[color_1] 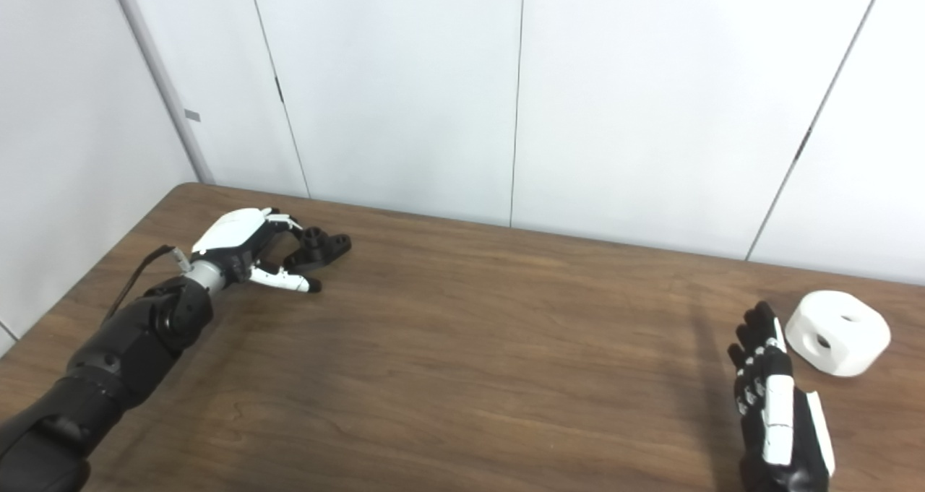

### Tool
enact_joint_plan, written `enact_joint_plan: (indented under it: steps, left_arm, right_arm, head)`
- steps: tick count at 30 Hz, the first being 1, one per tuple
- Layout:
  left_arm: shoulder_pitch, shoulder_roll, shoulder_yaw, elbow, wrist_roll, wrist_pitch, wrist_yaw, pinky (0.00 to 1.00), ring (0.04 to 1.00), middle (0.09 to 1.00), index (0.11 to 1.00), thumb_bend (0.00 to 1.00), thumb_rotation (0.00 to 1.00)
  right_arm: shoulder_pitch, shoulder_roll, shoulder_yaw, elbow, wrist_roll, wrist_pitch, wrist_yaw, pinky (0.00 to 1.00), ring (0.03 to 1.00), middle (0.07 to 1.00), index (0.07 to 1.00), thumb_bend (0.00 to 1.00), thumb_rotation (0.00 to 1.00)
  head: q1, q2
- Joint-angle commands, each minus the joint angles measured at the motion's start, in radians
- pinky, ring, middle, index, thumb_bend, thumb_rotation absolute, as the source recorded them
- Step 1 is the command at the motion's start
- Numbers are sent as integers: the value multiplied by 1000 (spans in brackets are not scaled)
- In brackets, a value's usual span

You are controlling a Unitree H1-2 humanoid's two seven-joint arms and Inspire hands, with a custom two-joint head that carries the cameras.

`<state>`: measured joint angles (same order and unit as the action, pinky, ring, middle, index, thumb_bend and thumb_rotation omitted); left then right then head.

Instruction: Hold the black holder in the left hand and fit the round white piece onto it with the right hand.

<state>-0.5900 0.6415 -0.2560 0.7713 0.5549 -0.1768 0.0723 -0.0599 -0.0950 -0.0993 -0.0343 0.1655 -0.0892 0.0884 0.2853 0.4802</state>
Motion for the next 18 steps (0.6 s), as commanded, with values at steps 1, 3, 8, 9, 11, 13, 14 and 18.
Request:
enact_joint_plan:
  steps: [1,3,8,9,11,13,14,18]
  left_arm:
    - [-47,7,-1,7,9,-31,19,1000,982,897,724,966,425]
    - [-49,5,-1,9,7,-37,23,1000,979,890,702,948,408]
    - [-59,4,-12,30,21,-72,54,1000,961,839,541,674,137]
    - [-62,5,-18,38,30,-85,70,1000,958,831,515,601,100]
    - [-66,8,-27,48,41,-99,90,1000,930,767,489,539,59]
    - [-69,11,-30,54,44,-118,100,1000,918,741,484,526,51]
    - [-70,12,-30,55,46,-127,105,1000,908,727,484,524,51]
    - [-74,18,-27,59,51,-154,113,1000,886,700,483,522,50]
  right_arm:
    - [-17,-2,-3,-31,0,-25,-4,1000,1000,1000,1000,479,1000]
    - [-17,-3,-3,-27,0,-31,-1,1000,1000,1000,1000,479,1000]
    - [-18,-7,-3,-23,9,-37,8,1000,1000,1000,1000,484,1000]
    - [-18,-7,-3,-23,9,-39,8,1000,1000,1000,1000,483,1000]
    - [-18,-6,-3,-23,7,-41,7,1000,1000,1000,1000,470,1000]
    - [-18,-5,-3,-28,3,-35,3,1000,1000,1000,1000,482,1000]
    - [-19,-6,-3,-29,3,-36,4,1000,1000,1000,1000,488,1000]
    - [-23,-6,-3,-28,1,-37,3,1000,1000,1000,1000,500,1000]
  head:
    - [0,1]
    - [0,2]
    - [-1,5]
    - [0,6]
    - [1,7]
    - [2,7]
    - [2,7]
    - [2,8]
